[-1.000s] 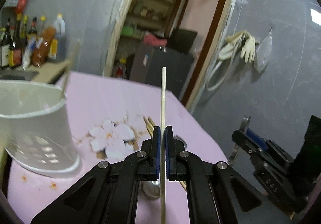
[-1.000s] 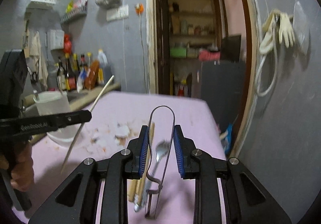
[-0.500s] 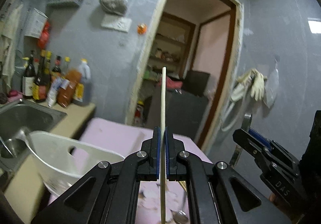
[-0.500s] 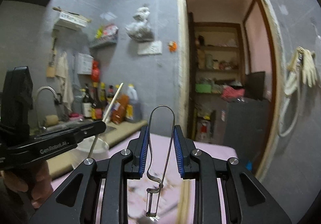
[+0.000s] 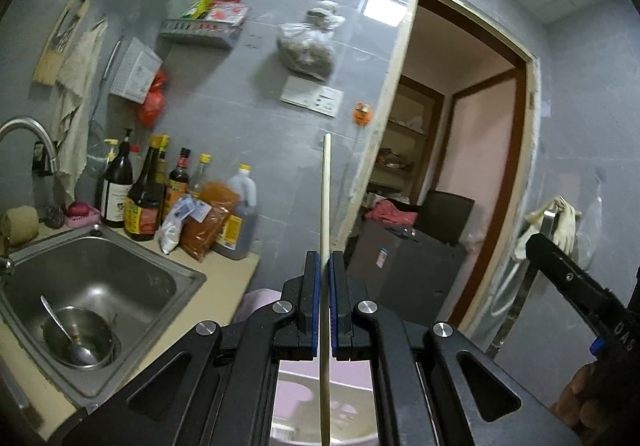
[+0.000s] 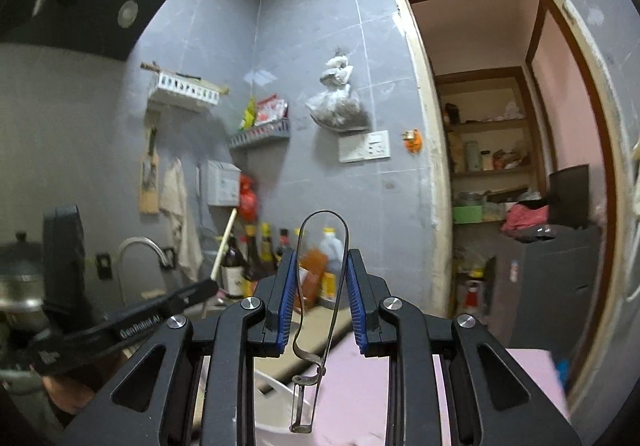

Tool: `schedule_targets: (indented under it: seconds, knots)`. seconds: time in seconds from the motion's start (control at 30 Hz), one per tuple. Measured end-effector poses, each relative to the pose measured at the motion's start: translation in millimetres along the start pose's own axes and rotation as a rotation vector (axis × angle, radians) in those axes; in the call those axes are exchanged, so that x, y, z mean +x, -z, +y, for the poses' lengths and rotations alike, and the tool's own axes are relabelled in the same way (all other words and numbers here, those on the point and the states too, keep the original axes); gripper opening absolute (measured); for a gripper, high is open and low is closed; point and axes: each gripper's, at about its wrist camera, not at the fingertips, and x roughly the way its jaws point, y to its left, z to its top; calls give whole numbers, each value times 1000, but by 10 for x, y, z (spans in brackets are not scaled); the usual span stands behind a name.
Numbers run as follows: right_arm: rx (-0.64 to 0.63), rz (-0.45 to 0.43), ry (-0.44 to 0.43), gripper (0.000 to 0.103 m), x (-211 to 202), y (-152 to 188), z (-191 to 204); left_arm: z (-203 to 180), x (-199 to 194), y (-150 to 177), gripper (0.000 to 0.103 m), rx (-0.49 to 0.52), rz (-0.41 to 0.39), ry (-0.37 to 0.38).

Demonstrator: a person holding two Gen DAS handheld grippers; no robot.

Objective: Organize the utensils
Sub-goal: 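Carry the chopstick with the left tool and the tongs with the right toward the holder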

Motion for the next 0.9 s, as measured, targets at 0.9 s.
schedule_targets:
  seconds: [0.9]
  knots:
    - [-29,152,25,22,642,828,112,384,345,569,2,-30,8,-175]
